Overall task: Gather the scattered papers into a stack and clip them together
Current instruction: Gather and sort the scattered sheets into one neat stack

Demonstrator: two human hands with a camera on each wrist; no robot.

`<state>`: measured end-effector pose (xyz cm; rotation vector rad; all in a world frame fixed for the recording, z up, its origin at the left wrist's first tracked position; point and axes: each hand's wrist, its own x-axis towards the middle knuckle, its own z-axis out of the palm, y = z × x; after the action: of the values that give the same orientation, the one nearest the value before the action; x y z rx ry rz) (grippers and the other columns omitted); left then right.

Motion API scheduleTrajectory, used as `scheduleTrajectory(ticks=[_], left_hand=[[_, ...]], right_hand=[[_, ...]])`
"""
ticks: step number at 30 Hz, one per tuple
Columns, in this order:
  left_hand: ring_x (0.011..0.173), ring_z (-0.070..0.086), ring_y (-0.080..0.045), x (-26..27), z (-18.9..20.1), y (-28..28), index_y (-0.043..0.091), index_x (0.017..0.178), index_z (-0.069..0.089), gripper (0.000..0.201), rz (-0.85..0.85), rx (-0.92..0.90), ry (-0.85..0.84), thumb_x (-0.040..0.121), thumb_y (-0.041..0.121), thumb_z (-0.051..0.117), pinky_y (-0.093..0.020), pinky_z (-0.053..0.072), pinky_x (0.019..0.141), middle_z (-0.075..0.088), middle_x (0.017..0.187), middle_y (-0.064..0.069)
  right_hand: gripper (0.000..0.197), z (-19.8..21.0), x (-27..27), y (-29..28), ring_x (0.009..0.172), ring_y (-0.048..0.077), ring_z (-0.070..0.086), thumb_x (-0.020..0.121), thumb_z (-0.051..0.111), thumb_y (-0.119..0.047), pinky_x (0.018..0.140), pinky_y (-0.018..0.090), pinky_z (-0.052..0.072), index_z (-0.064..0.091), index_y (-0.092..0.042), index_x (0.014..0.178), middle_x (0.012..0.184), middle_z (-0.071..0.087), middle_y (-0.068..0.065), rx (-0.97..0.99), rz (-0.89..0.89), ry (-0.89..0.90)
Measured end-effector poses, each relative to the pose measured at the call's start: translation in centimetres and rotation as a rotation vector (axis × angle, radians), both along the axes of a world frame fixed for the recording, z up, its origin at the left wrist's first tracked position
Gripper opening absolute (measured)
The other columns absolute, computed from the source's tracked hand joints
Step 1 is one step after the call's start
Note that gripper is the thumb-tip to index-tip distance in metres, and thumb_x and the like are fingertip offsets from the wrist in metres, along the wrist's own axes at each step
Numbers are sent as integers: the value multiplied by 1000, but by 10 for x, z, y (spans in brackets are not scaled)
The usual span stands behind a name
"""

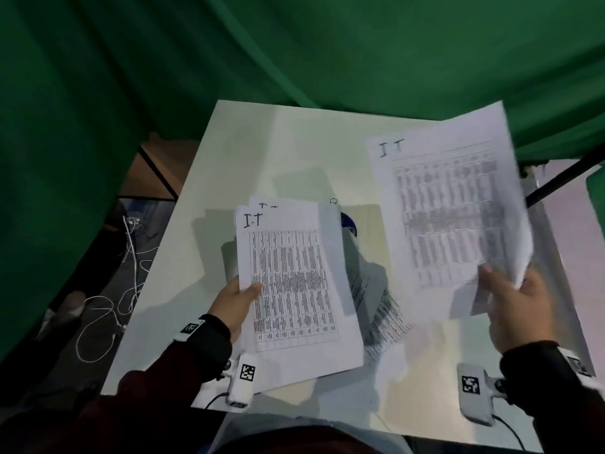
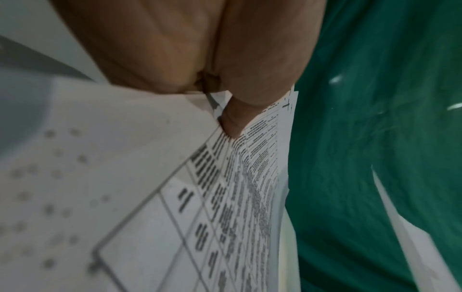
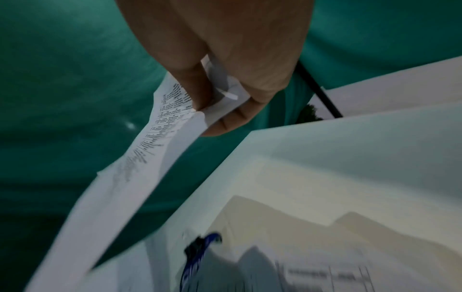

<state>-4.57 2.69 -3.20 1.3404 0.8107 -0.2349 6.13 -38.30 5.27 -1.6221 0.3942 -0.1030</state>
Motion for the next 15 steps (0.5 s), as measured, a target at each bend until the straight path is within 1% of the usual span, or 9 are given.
scheduleTrajectory(ticks=[2,5,7,8,10,12,13,14,15], left_hand=[[119,57,-8,7,7,-13,21,138,54,36,8,-27,-40,104,13,54,-30,34,106,63,130,7],[117,55,-4,14,15,-29,27,133,54,31,16,-64,-65,104,16,54,-29,30,106,62,124,14],[105,53,6,16,18,-39,28,128,53,28,33,-76,-78,104,14,54,-27,29,105,61,115,20],[102,53,9,17,19,-43,27,125,54,26,41,-71,-87,104,12,54,-25,31,104,61,112,20],[98,59,9,17,23,-48,25,121,58,24,52,-45,-97,103,9,53,-19,40,96,66,111,18],[100,69,1,15,24,-47,23,121,65,27,58,-12,-104,101,8,54,-15,51,84,75,112,11],[105,70,-4,13,24,-46,23,123,67,29,66,-9,-103,100,10,54,-19,54,86,76,115,9],[112,68,-7,11,23,-44,23,126,67,29,74,-9,-98,100,15,55,-27,53,96,74,119,9],[120,63,-7,8,22,-42,25,131,64,31,76,-11,-96,102,26,54,-34,45,108,70,127,13]], right_hand=[[22,-13,-13,17,72,17,68,95,67,-9,69,32,57,64,-10,118,91,69,8,18,95,97],[33,-39,-33,46,99,32,74,91,73,-16,91,51,59,66,-10,123,113,76,14,24,211,264],[29,-56,-46,68,100,32,74,93,72,-18,90,52,59,65,-10,120,115,76,16,-5,303,362],[35,-64,-51,77,103,32,74,92,73,-24,90,52,60,62,-11,123,119,74,15,-35,338,403],[70,-75,-59,91,113,32,69,81,80,-45,96,54,58,49,-13,135,131,67,13,-86,401,470],[86,-78,-63,97,111,31,68,72,82,-51,94,53,58,43,-17,141,129,66,12,-97,457,500],[83,-78,-65,98,109,29,70,72,83,-47,94,53,59,46,-17,139,126,69,10,-103,488,511],[73,-76,-67,101,106,28,72,72,85,-43,94,54,59,53,-18,133,121,72,8,-128,528,508],[62,-76,-69,103,102,27,73,71,85,-41,92,56,59,60,-20,124,114,76,6,-171,567,494]])
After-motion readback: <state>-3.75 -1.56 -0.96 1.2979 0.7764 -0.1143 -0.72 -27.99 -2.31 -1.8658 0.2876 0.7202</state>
